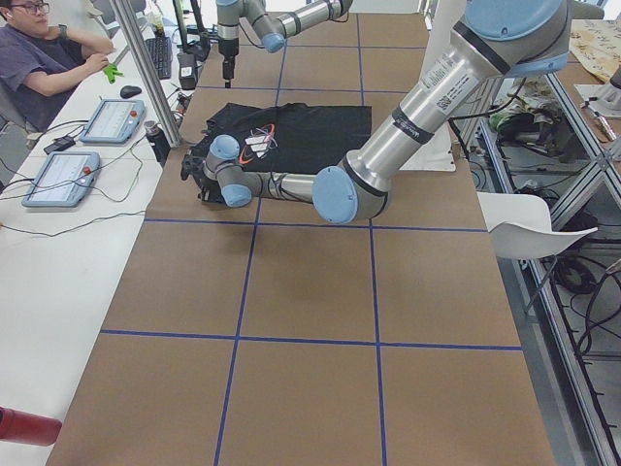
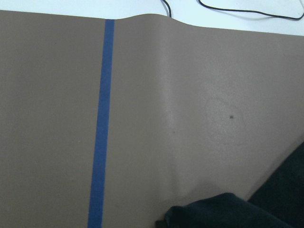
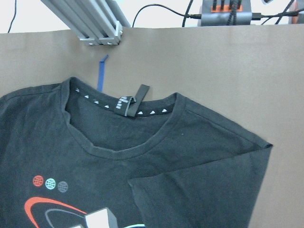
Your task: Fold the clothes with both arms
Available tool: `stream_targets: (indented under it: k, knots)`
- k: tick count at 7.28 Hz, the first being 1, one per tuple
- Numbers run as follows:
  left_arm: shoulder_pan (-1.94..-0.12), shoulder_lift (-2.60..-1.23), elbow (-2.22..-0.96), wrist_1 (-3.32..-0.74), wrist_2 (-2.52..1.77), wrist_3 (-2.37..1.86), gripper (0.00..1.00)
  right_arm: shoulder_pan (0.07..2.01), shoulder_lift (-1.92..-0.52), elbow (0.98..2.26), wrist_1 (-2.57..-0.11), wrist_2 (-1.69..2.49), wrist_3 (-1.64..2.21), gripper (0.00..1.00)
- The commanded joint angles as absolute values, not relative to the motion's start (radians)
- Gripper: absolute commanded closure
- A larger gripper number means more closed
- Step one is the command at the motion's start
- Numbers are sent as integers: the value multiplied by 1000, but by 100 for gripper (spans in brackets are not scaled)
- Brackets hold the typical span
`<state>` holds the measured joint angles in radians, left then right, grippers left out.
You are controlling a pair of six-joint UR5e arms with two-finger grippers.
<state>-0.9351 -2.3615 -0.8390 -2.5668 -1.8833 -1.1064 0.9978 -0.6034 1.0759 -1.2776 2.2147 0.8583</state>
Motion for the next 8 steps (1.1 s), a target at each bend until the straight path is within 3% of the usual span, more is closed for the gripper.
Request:
stream_targets:
  k: [1, 4, 8]
  knots:
    - [-937, -2365, -963, -2440, -1929, -1123, 100, 1058, -746, 1172, -1278, 2278, 795, 1]
    - [-890, -2416, -1000, -2359, -1941, -1245, 100, 1091, -862, 1226, -1276, 2279, 744, 1]
    - [-790, -2450, -999, -2376, -1934, -1390, 100, 1114, -894, 1230, -1275, 2281, 710, 1]
